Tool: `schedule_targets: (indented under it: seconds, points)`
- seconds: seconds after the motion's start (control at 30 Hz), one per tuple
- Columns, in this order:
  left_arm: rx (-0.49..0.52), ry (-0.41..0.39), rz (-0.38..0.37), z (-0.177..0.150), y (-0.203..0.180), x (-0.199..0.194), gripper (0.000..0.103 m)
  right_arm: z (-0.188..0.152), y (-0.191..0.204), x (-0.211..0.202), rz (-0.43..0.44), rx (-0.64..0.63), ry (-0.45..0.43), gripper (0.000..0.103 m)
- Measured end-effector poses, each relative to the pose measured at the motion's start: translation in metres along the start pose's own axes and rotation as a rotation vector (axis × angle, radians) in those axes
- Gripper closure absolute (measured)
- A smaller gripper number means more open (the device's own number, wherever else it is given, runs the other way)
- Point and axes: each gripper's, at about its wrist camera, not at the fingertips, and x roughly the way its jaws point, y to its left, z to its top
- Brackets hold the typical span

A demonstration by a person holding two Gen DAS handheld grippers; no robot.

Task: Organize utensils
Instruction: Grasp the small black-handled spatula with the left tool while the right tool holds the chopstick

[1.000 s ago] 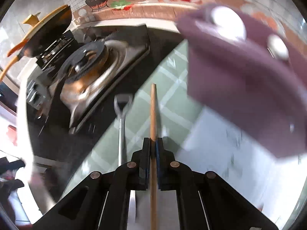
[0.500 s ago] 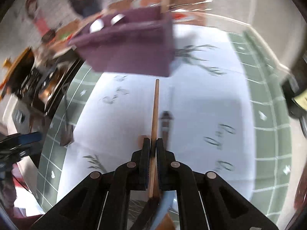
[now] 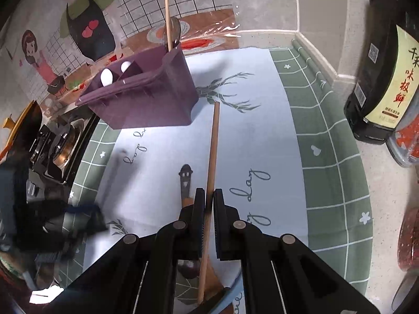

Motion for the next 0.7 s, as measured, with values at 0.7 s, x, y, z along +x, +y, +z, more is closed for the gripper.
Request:
schedule_targets:
  seconds: [0.7]
  points:
    - [-0.043, -0.032, 0.326, 0.1, 0.018, 0.052, 0.07, -0.015, -0.023, -0.014, -0.042, 0.08, -0.047, 0.096]
